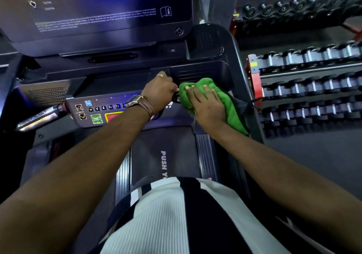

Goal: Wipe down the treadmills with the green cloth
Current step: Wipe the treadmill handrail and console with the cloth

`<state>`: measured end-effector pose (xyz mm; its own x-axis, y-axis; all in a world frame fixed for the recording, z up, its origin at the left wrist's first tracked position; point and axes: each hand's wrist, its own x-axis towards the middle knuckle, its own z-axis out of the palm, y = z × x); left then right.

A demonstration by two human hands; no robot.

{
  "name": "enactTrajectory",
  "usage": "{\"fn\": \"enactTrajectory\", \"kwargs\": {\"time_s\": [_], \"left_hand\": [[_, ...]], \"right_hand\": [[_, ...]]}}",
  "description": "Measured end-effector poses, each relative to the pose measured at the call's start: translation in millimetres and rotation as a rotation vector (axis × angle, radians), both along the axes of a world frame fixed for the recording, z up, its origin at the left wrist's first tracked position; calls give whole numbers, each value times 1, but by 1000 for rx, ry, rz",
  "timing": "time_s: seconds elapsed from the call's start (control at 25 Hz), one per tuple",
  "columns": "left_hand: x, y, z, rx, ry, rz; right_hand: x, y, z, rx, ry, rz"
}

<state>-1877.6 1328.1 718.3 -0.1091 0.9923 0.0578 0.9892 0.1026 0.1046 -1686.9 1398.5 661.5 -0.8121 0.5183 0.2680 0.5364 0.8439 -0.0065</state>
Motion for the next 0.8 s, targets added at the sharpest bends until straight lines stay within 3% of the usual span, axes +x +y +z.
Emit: {"fn": "enactTrajectory", "kwargs": {"time_s": [0.08,0.28,0.44,0.6,0.72,0.8], "left_hand": [[0,-2,0,25,-4,-28],[-8,-6,-3,89,68,-161],[-15,-13,-7,59,125,-213],[-11,-17,-5,-26,194,-179],[-5,-19,2,-9,192,-187],[-3,-21,4,2,174,-190]], "right_hand": [[18,16,-2,54,1,91],[-15,-19,13,-207,90,-278],[-4,-16,5,-19,15,-101],[7,-11,15,-203,12,-407],[-30,-40,18,-216,74,-284],[-12,-30,15,-141,13,-170]]}}
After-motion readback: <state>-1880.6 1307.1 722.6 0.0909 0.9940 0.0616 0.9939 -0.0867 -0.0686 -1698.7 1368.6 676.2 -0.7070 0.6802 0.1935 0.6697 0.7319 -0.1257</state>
